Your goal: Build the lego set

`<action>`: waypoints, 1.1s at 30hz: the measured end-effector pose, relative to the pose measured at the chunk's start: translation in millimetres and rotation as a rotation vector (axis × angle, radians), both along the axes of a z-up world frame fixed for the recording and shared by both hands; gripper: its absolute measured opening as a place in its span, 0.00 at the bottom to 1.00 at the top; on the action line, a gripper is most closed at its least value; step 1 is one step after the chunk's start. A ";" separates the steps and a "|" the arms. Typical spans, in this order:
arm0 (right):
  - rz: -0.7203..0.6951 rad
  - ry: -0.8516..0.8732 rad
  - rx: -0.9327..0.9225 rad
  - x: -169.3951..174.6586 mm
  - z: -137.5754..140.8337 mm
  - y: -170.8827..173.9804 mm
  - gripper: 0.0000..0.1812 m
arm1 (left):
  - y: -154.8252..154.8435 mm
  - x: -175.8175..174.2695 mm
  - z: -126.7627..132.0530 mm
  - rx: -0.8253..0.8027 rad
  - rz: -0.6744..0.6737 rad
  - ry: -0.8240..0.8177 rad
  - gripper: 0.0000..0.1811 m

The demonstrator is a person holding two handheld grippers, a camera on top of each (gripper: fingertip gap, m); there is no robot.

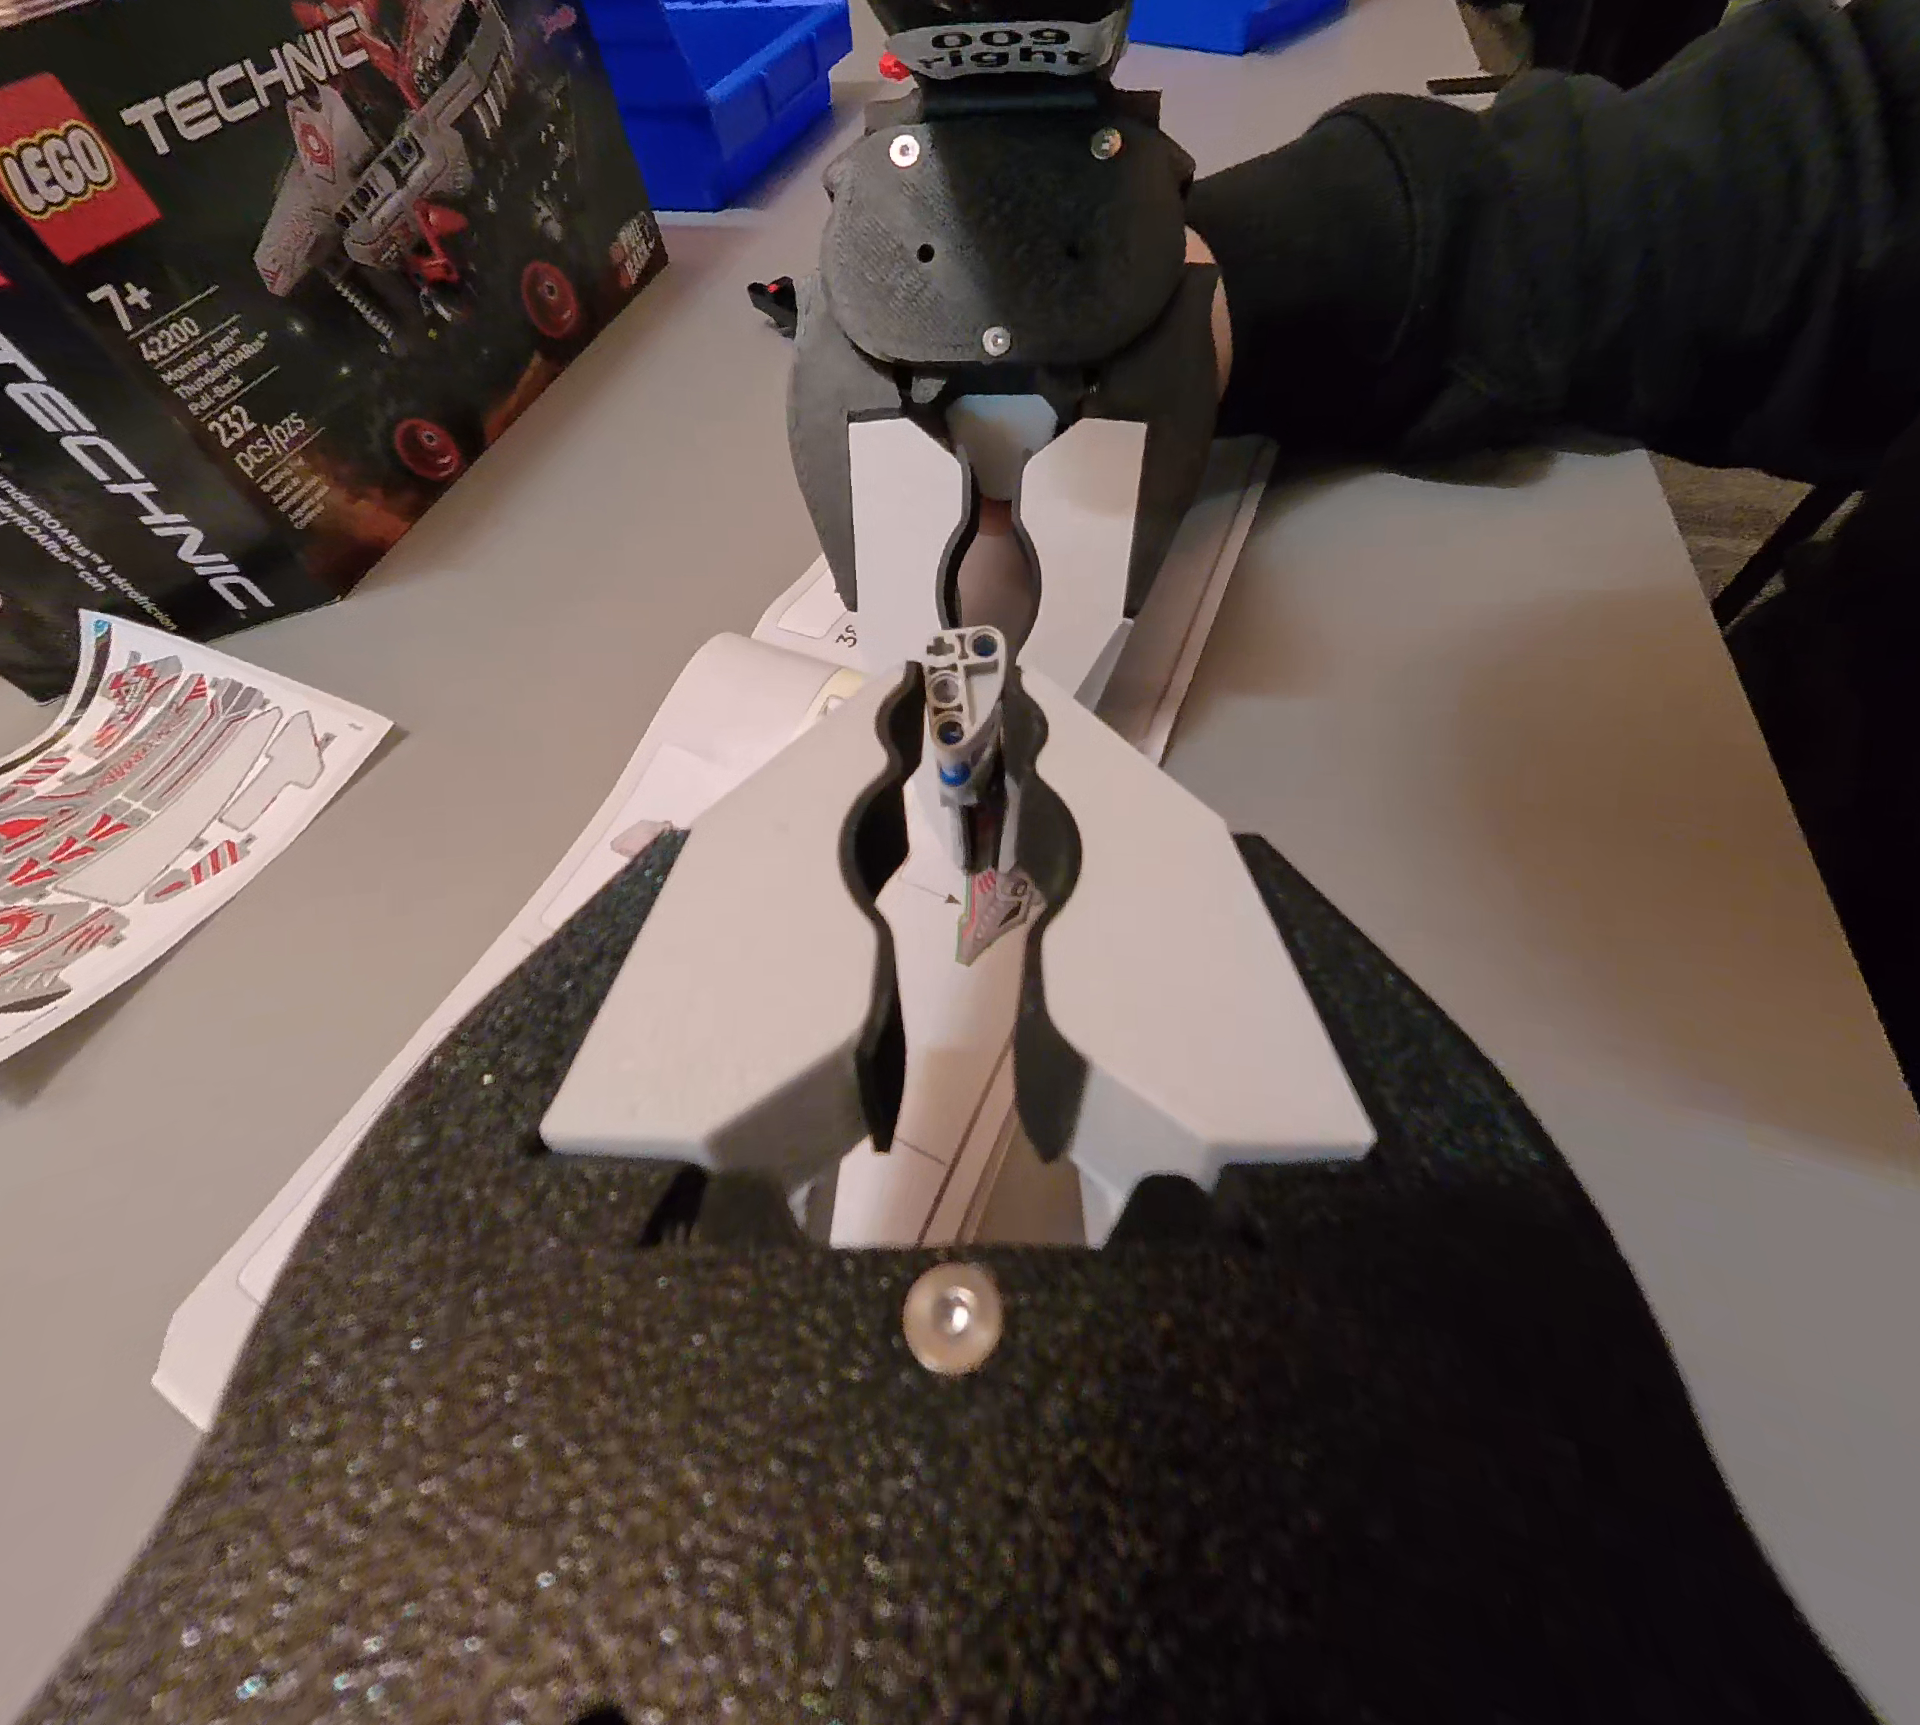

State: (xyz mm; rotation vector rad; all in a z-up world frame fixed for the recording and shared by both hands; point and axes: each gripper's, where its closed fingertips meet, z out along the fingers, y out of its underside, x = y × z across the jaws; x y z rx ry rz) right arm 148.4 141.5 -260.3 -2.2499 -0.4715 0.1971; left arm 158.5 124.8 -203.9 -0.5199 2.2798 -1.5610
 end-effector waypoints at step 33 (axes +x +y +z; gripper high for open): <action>0.011 -0.001 0.002 -1.6 0.1 -0.4 0.01 | -1.1 -2.9 0.8 0.005 -0.041 -0.039 0.06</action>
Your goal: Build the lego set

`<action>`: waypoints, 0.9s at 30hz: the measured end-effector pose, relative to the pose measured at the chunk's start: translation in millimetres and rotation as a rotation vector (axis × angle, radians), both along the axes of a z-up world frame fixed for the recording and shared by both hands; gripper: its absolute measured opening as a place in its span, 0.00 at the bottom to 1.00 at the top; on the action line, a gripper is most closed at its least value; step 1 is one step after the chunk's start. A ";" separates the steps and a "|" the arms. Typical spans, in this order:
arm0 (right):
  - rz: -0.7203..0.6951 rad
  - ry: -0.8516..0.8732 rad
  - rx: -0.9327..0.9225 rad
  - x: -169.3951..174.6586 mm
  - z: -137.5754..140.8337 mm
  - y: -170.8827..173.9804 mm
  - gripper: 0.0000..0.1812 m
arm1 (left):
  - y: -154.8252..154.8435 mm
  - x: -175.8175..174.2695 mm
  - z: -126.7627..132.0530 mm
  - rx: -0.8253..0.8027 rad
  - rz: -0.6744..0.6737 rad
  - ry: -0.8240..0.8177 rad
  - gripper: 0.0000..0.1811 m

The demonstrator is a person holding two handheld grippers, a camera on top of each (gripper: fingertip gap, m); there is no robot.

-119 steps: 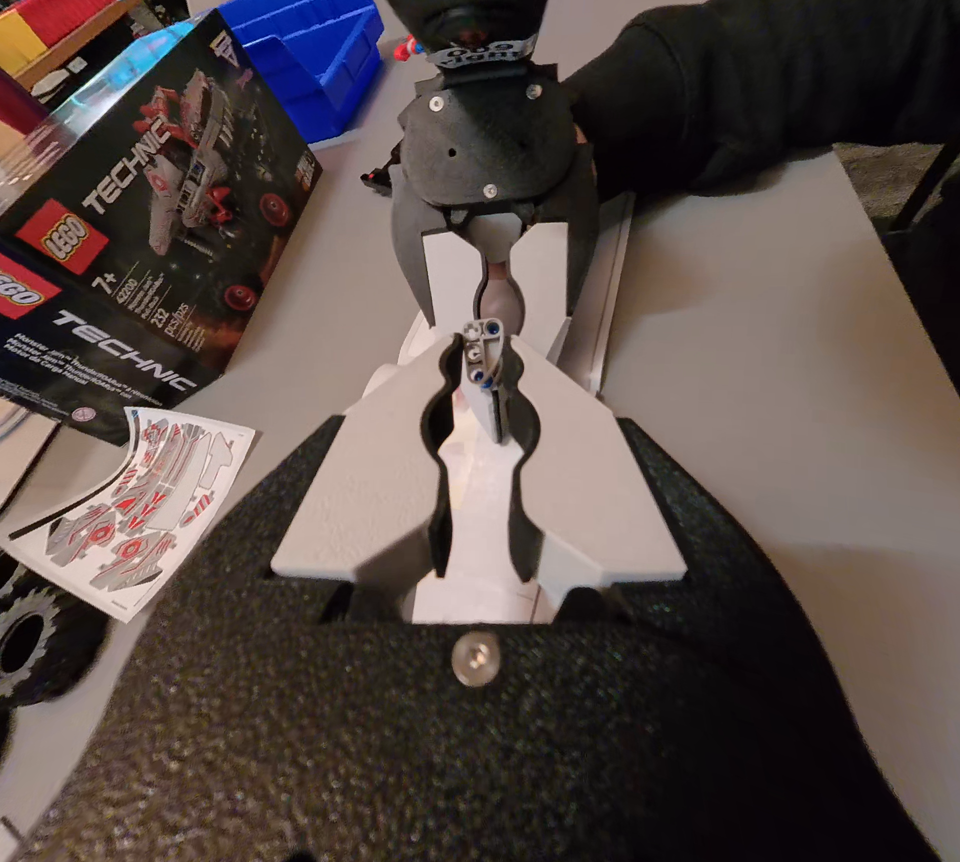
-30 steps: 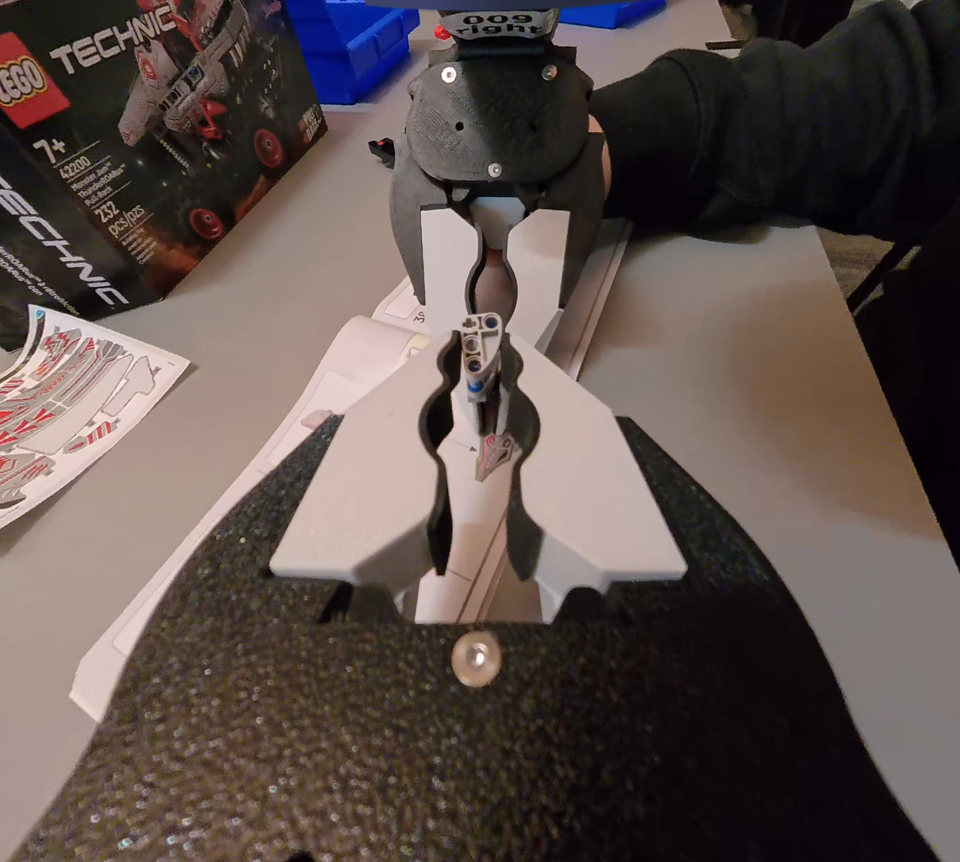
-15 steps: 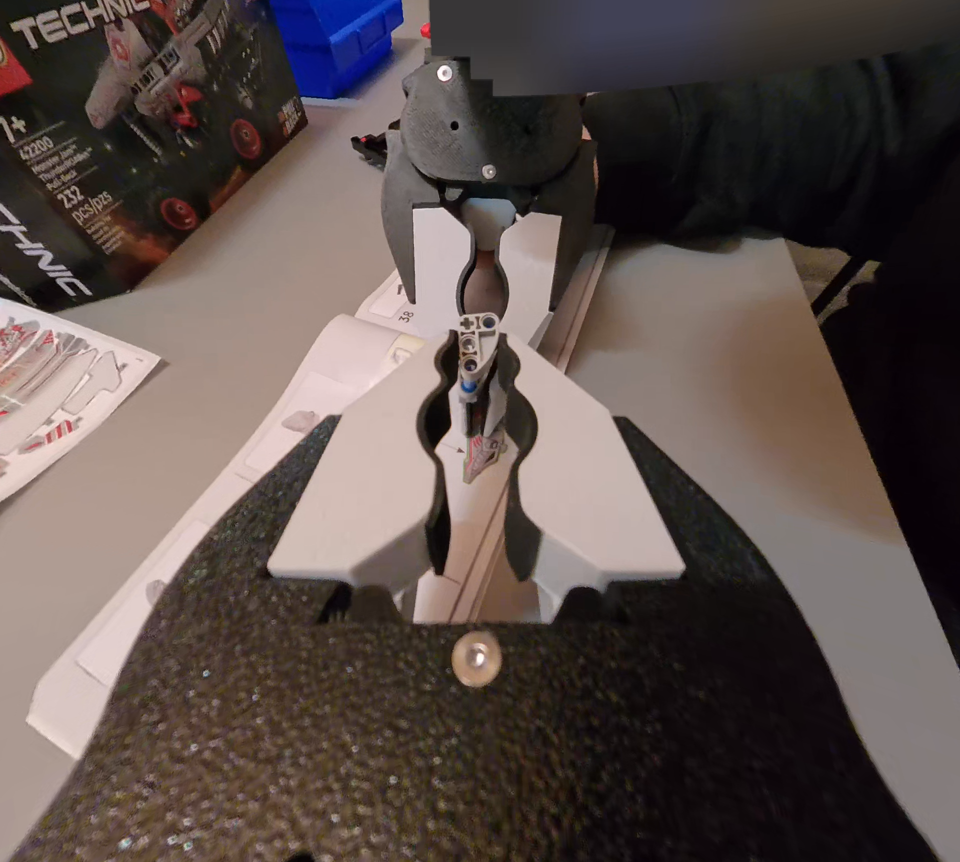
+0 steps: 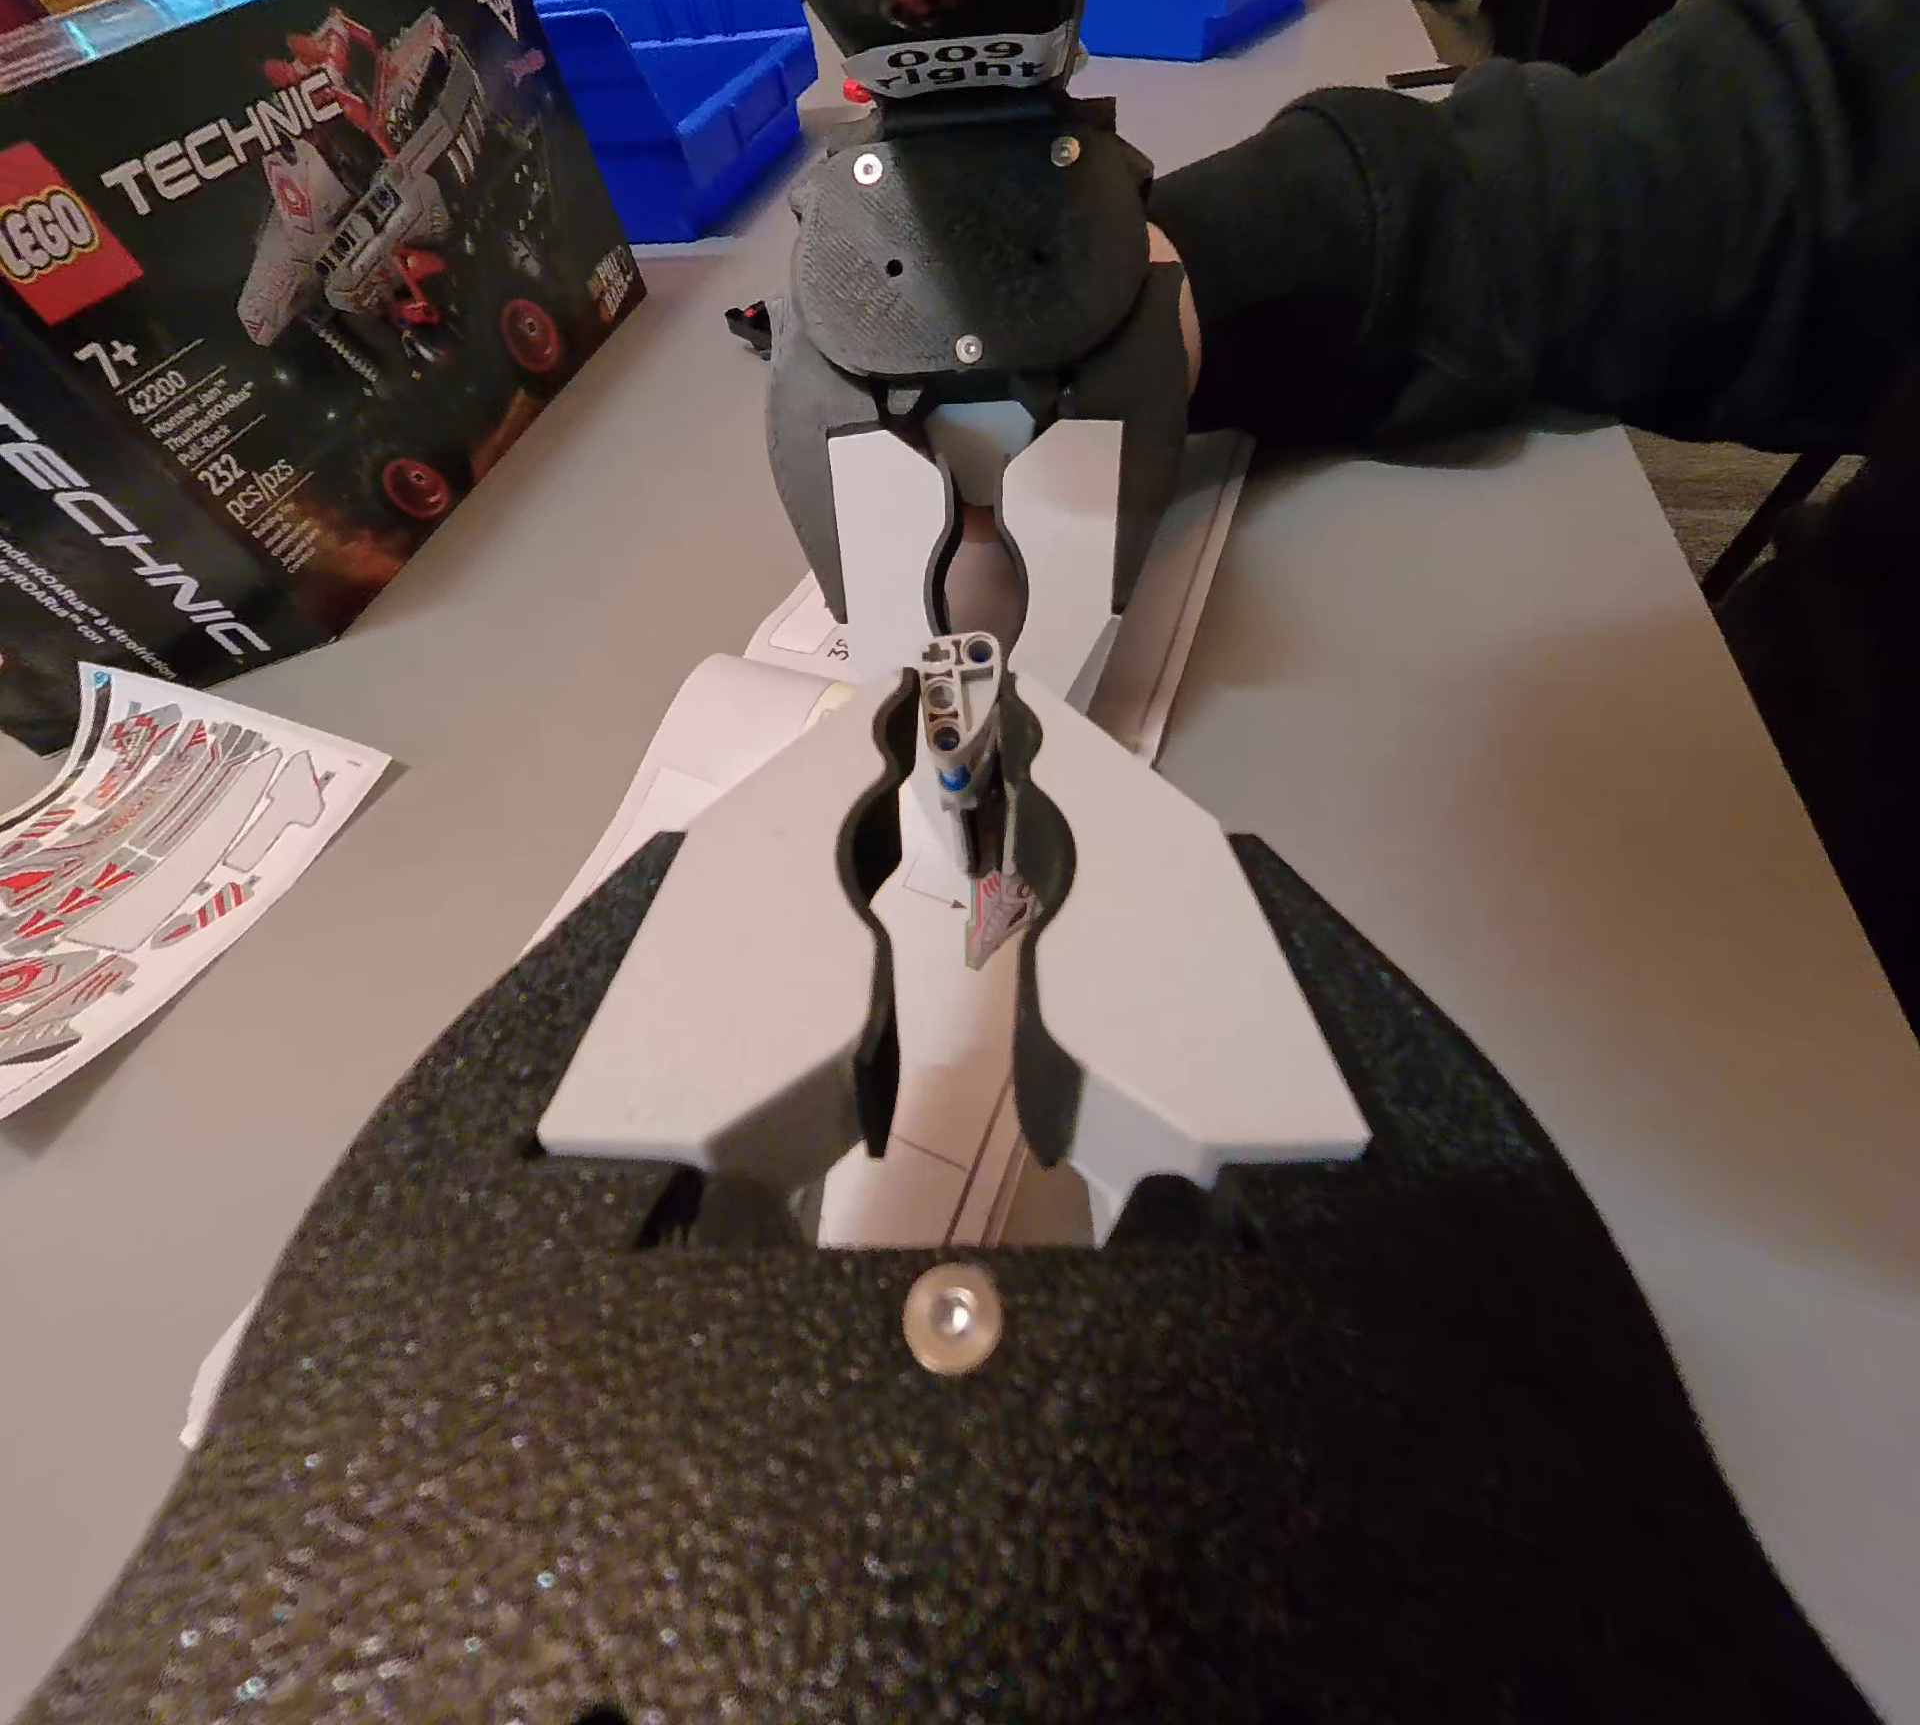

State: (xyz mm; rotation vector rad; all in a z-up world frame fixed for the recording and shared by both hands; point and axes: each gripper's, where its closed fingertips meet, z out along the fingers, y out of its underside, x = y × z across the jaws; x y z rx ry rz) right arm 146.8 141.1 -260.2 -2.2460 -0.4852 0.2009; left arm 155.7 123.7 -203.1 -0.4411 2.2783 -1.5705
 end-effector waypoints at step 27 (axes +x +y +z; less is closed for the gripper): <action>0.015 0.018 -0.007 -2.6 -0.1 -4.0 0.01 | 48.8 -13.3 -58.0 0.324 -0.026 0.218 0.08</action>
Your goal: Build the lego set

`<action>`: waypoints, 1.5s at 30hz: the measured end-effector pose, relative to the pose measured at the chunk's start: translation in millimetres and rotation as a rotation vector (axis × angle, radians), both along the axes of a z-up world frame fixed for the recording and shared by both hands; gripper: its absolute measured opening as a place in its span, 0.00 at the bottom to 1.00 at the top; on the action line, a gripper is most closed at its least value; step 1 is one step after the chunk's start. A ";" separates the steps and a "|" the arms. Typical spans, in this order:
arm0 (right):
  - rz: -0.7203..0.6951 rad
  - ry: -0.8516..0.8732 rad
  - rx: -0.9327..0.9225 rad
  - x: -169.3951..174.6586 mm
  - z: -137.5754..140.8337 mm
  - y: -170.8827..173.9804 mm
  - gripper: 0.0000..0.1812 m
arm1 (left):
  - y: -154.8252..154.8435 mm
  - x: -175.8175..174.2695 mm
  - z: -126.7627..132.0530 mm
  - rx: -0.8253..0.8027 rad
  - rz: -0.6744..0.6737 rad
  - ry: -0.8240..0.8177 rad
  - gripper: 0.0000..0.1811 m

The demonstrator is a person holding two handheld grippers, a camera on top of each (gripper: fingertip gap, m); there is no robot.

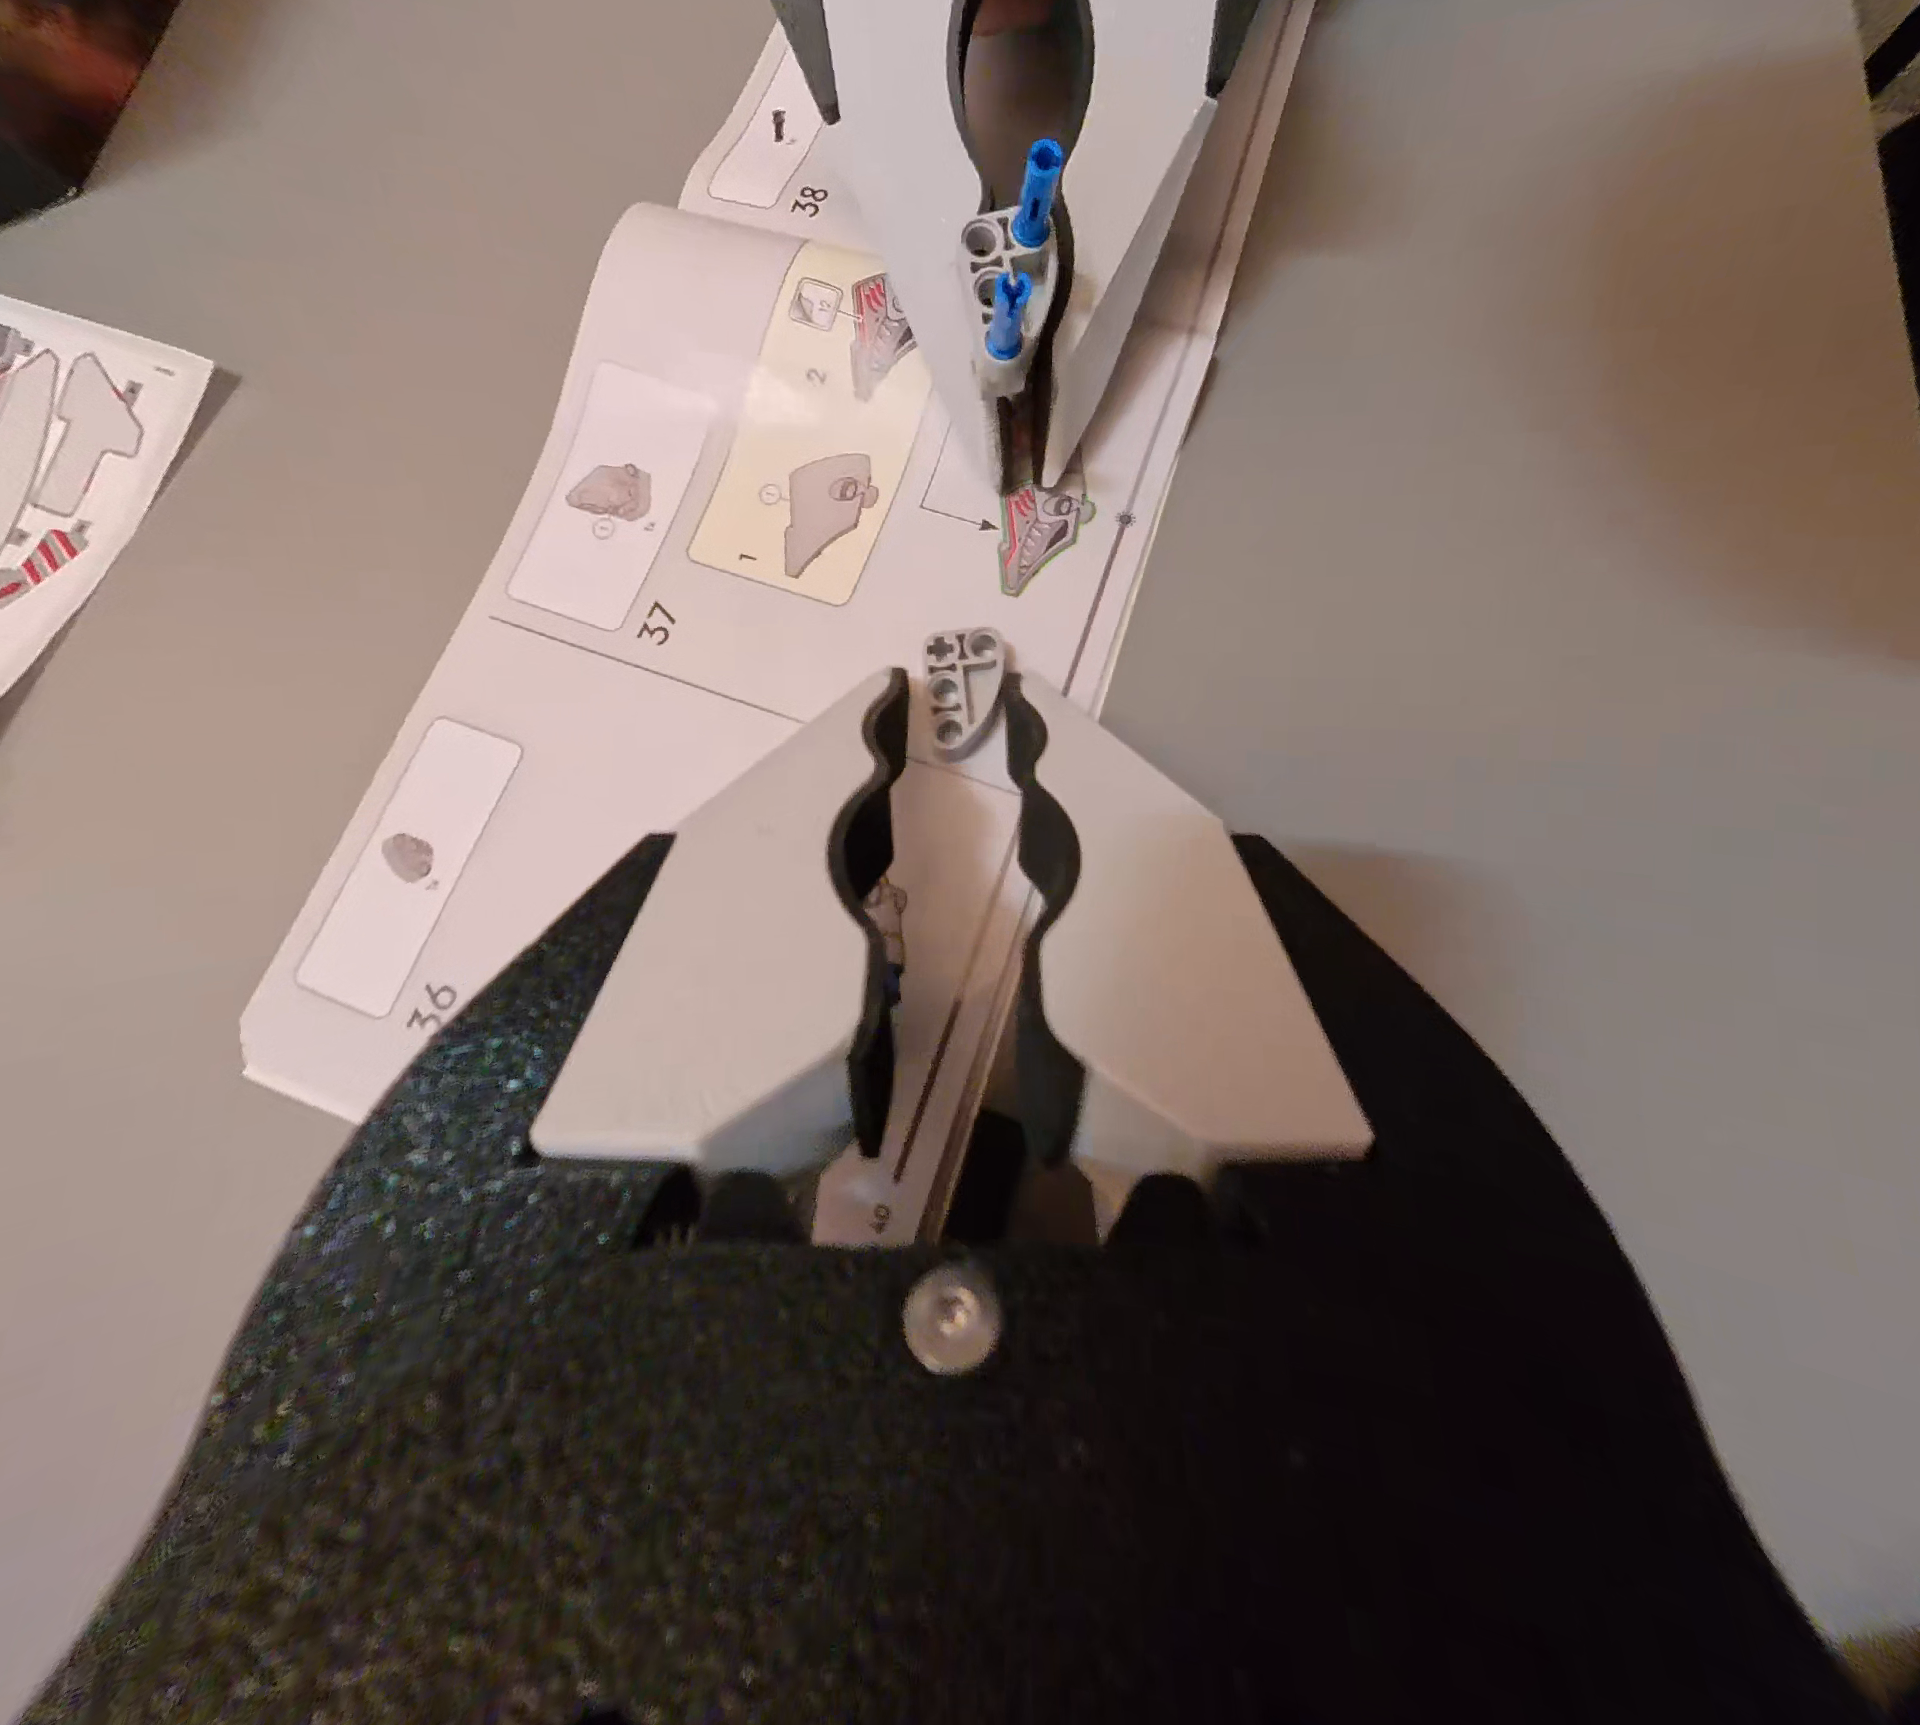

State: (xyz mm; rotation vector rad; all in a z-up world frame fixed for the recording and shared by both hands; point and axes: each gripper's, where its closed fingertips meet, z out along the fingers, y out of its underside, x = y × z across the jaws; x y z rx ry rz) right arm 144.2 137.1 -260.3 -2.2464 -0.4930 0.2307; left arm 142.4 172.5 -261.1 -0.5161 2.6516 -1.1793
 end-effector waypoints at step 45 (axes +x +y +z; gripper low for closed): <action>0.012 0.003 -0.002 -1.7 0.0 -0.7 0.01 | -47.4 11.0 58.5 -0.173 -0.094 -0.269 0.05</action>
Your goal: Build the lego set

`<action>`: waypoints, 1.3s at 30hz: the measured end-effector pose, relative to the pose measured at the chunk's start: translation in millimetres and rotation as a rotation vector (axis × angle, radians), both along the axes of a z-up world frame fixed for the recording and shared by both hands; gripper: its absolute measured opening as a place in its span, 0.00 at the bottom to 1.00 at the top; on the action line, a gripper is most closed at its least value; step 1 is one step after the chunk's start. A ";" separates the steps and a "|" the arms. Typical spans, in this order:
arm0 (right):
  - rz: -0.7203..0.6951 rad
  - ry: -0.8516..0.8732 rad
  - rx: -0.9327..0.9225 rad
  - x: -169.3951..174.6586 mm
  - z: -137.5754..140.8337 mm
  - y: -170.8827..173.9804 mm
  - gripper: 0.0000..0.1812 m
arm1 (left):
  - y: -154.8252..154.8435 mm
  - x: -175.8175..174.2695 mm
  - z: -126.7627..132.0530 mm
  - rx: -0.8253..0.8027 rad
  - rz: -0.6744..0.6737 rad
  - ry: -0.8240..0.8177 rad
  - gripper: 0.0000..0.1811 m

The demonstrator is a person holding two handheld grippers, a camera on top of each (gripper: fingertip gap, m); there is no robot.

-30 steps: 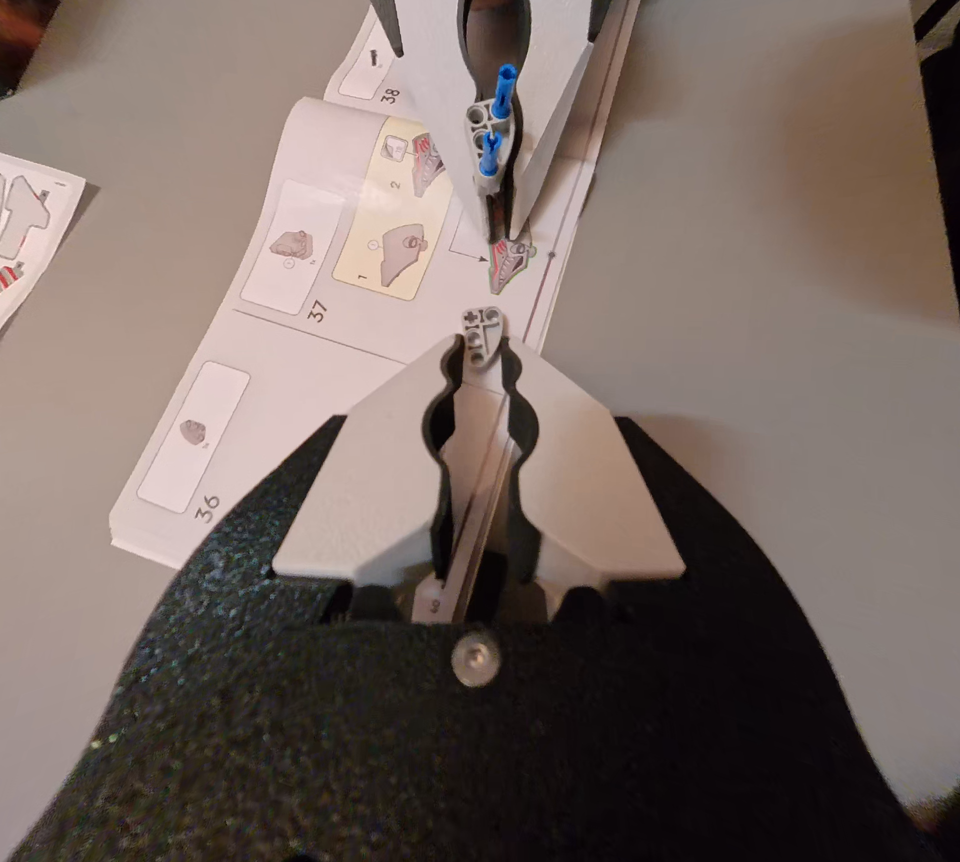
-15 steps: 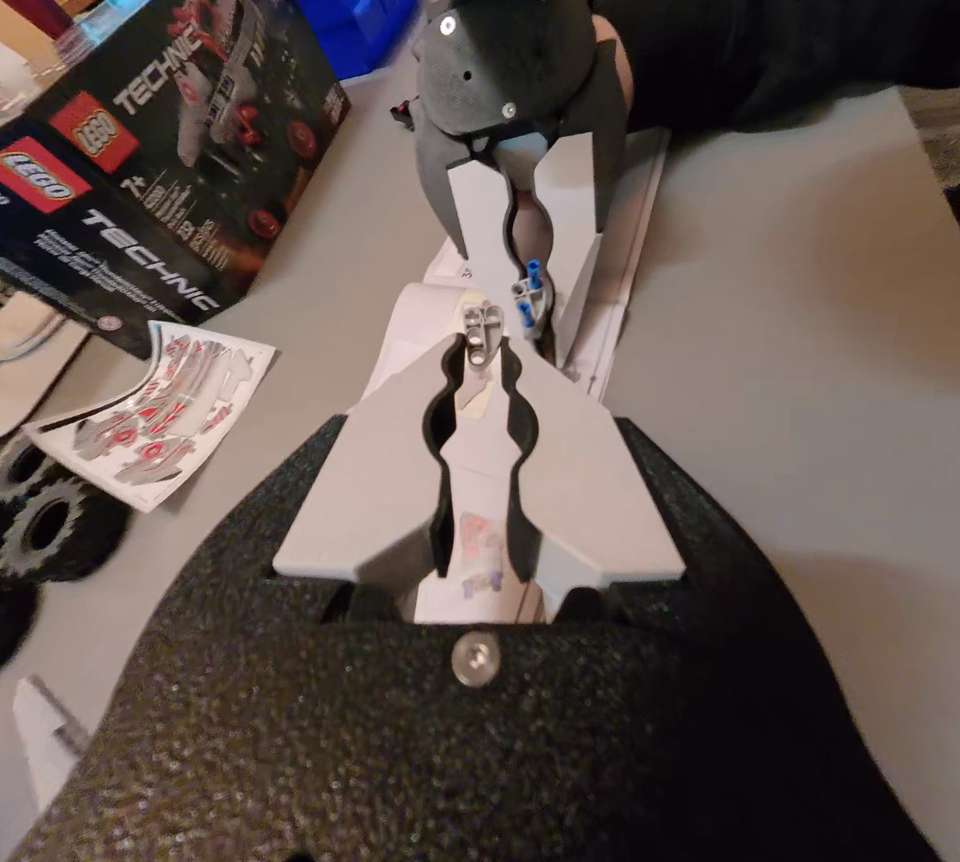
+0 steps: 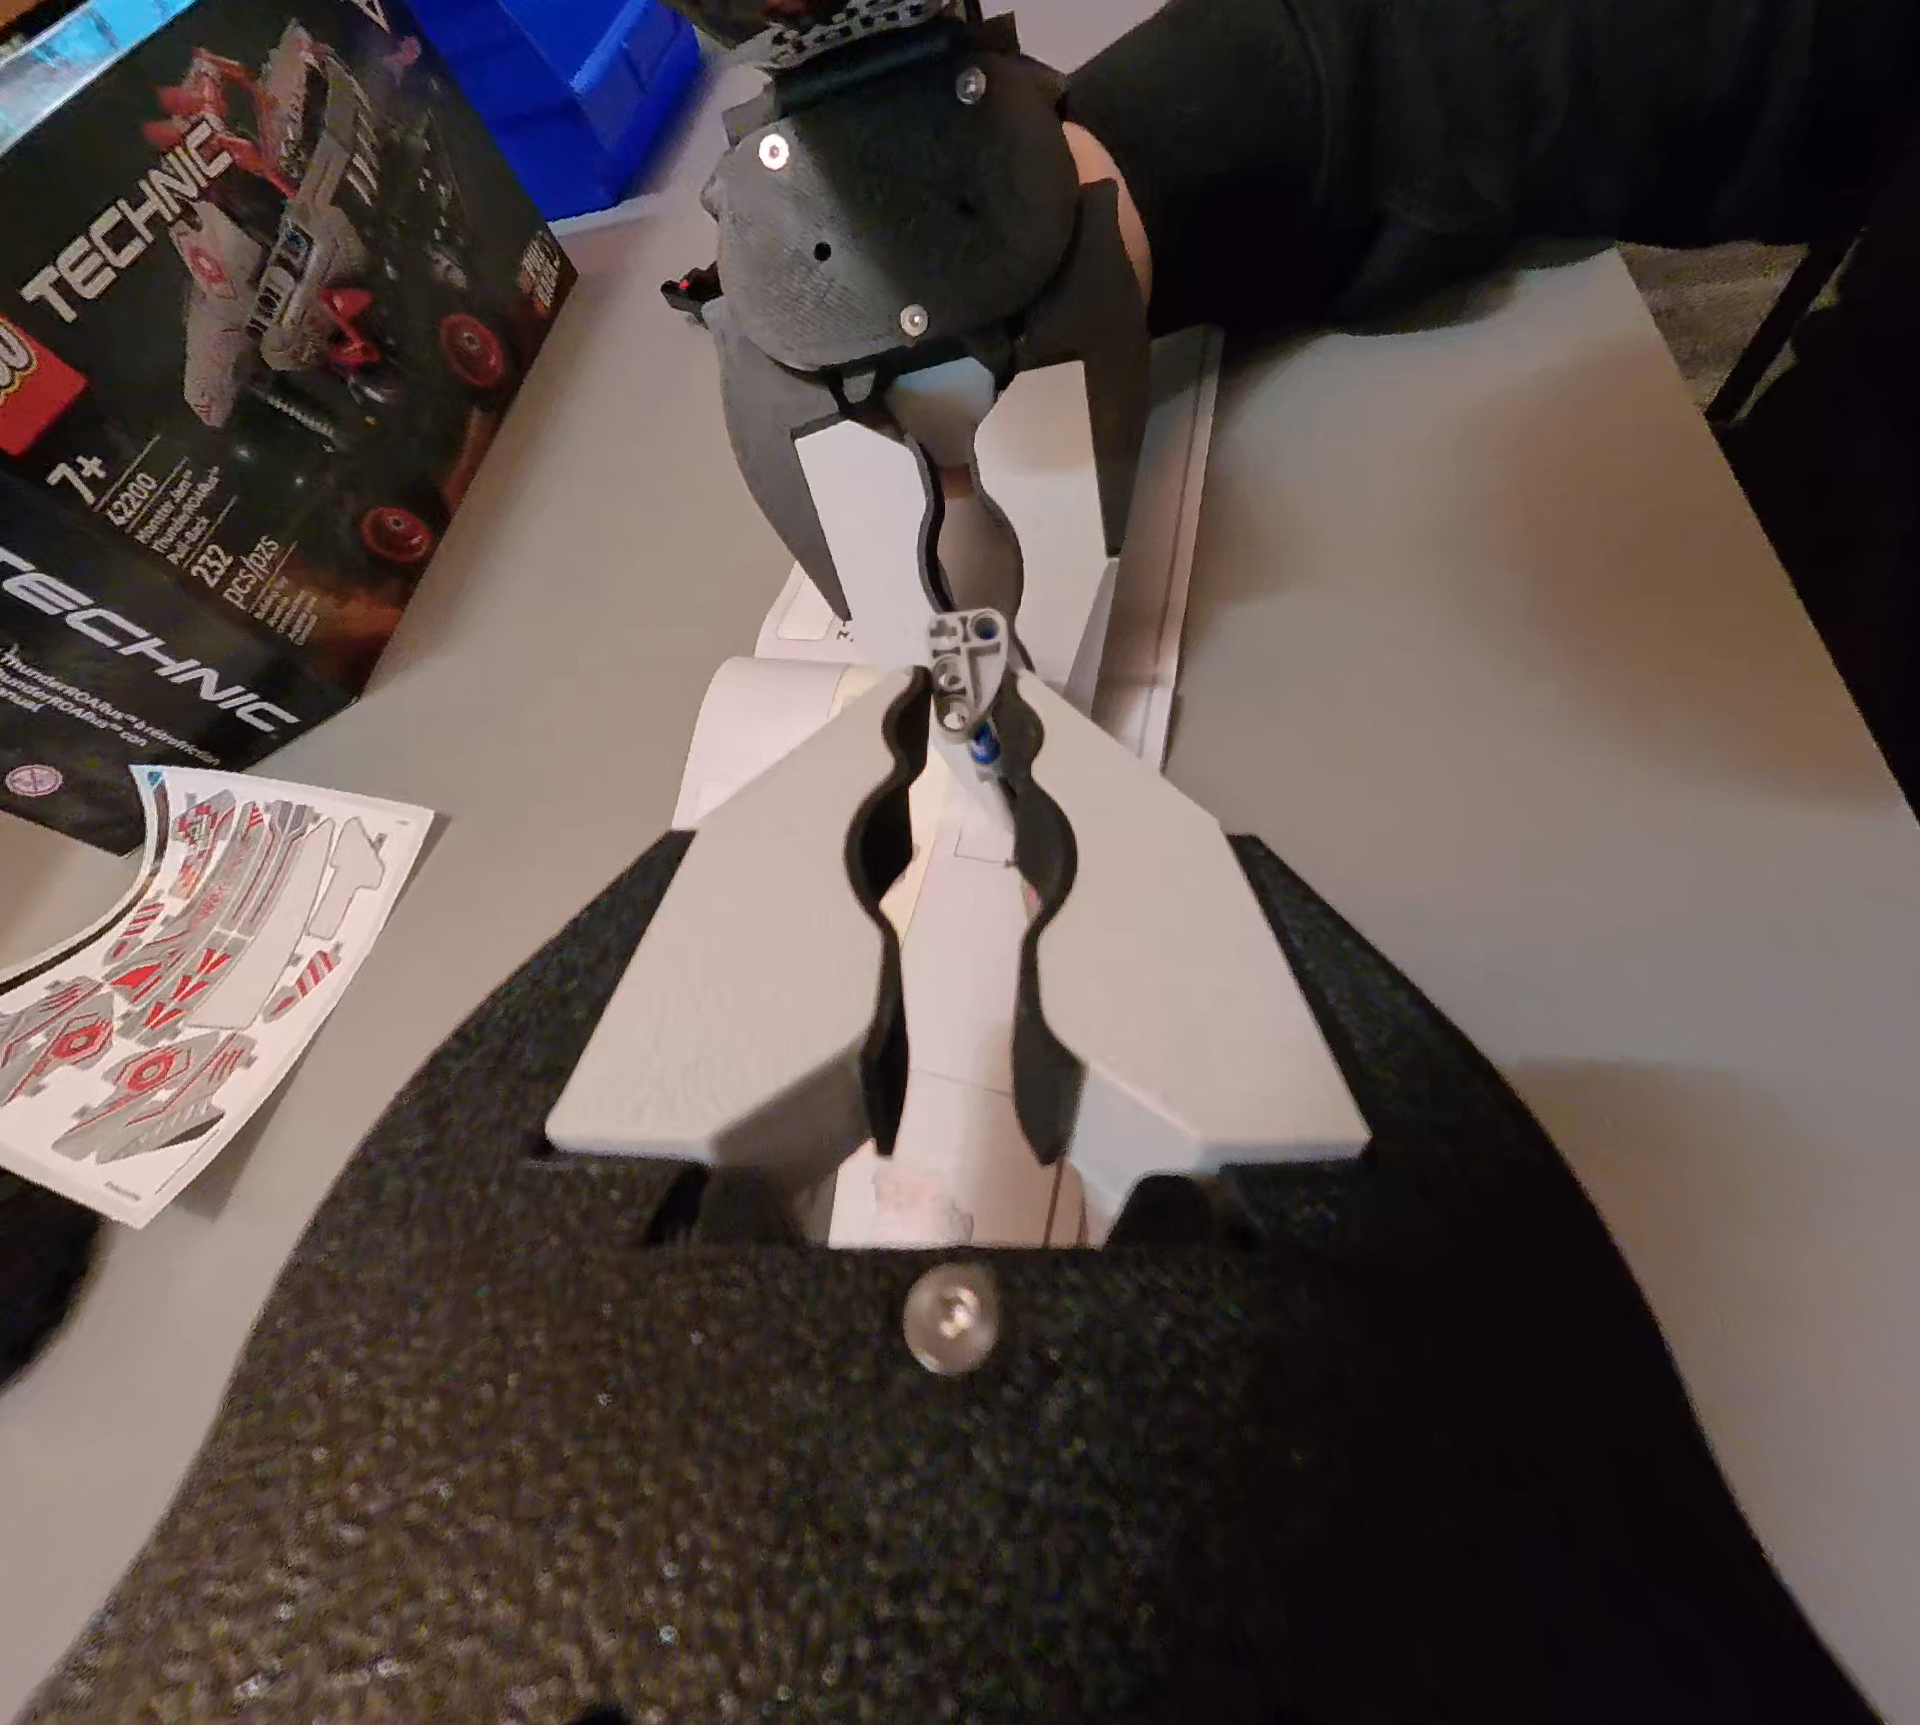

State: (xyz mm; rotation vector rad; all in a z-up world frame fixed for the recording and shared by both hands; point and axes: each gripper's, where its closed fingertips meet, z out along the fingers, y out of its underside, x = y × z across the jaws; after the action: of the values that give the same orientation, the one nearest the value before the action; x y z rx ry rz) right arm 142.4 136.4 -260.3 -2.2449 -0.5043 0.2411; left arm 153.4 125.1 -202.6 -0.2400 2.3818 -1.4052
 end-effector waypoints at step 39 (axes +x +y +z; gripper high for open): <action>-0.003 0.020 -0.010 0.6 -0.1 -1.2 0.01 | -0.6 -0.3 -2.4 -0.177 0.192 0.129 0.06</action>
State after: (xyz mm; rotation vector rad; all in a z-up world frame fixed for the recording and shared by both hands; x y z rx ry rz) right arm 143.1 135.2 -260.3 -2.2504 -0.4906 0.2650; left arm 153.1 124.4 -205.0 -0.6057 2.2629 -1.5496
